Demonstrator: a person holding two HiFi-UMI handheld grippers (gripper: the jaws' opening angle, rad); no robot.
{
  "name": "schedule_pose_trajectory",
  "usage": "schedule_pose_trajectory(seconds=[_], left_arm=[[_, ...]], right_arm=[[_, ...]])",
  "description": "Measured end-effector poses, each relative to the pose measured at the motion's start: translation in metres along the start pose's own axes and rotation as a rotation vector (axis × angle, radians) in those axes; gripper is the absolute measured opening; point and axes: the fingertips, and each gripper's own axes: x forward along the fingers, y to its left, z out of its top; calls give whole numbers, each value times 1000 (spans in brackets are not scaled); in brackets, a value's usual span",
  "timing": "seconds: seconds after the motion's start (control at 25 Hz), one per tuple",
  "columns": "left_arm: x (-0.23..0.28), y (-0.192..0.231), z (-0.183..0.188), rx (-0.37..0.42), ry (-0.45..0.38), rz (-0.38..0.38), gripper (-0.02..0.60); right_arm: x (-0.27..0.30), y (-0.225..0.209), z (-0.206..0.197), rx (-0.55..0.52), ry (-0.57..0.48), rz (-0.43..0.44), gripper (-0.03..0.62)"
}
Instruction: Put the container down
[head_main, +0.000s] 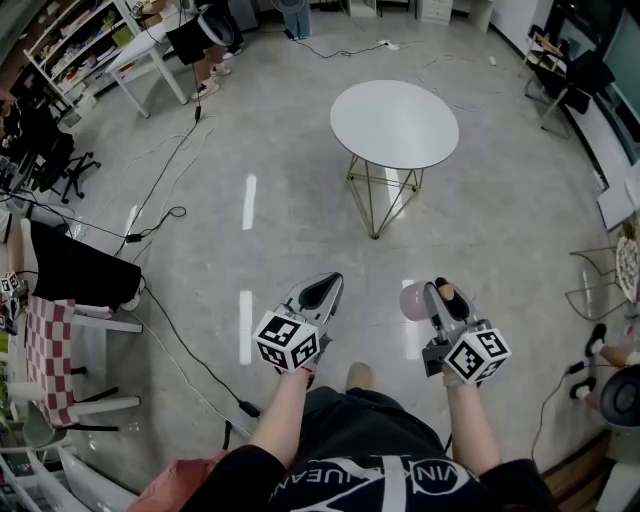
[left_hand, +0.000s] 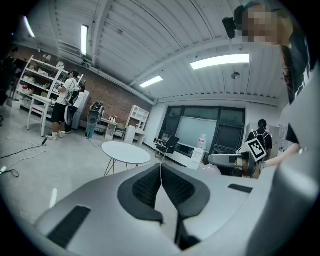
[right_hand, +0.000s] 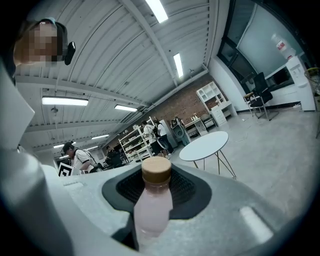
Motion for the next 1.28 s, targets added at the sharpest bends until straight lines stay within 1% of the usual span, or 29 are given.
schedule_pose_trajectory(seconds=[0.32, 0.6, 0.8, 1.0, 1.28], left_arm=[[22, 4, 3, 0, 3, -7, 14], [42, 18, 4, -11, 12, -8, 14], [72, 31, 7, -9, 22, -31, 14], [112, 48, 25, -7, 17, -59, 14], [164, 72, 44, -10, 41, -91, 14]], right_arm=[[11, -18, 9, 9, -1, -12, 127], [28, -33, 19, 9, -4, -19, 127], [49, -52, 30, 7, -13, -30, 127], [77, -71, 47, 9, -17, -35, 127], [119, -98, 72, 8, -17, -44, 127]])
